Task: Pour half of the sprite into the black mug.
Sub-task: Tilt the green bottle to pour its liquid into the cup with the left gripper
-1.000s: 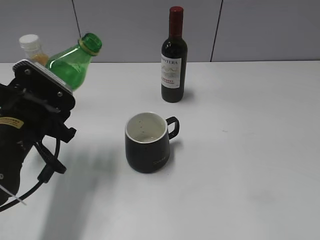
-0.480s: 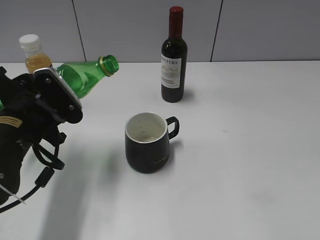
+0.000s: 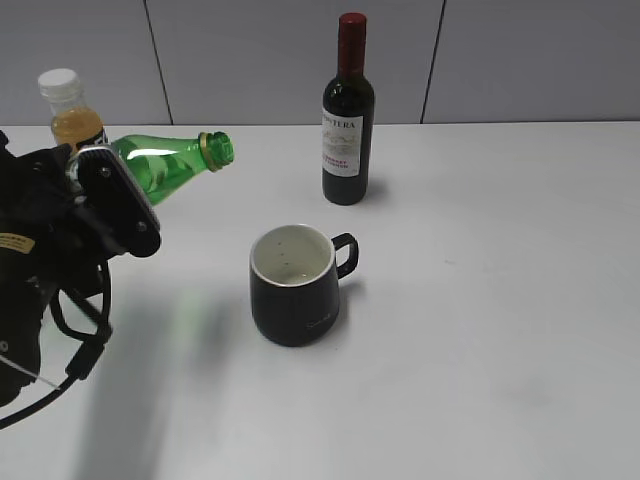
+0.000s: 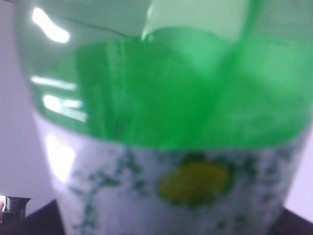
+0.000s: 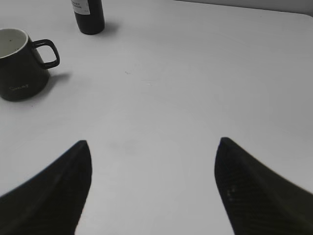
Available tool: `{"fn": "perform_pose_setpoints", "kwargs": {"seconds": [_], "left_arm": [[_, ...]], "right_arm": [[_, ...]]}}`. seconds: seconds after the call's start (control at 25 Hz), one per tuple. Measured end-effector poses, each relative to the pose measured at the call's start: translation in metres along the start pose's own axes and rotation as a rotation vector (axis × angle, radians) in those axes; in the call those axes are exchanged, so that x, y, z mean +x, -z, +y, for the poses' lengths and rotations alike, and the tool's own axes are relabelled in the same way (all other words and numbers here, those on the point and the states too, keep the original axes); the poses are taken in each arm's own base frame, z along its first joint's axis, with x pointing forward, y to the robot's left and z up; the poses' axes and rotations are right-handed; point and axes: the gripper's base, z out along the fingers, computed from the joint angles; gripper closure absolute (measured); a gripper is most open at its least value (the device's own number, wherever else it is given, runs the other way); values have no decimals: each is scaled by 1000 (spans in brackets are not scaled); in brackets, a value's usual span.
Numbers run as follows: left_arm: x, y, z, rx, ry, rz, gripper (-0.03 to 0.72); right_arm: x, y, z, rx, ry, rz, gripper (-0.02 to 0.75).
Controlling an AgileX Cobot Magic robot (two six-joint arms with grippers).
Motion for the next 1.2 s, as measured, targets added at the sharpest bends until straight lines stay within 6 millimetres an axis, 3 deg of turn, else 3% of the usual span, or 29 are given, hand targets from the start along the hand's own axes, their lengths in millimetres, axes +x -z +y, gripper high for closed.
{"fn": "perform_pose_setpoints", "kwargs": {"seconds": [0.6,1.2], "left_arm": [[-1,-3,-9,-1,-180,-17,240],[-12,-9,-6,-23,-293,-25,243]], "right_arm": [[0,0,0,0,0,0,145],[0,0,0,0,0,0,145]]}}
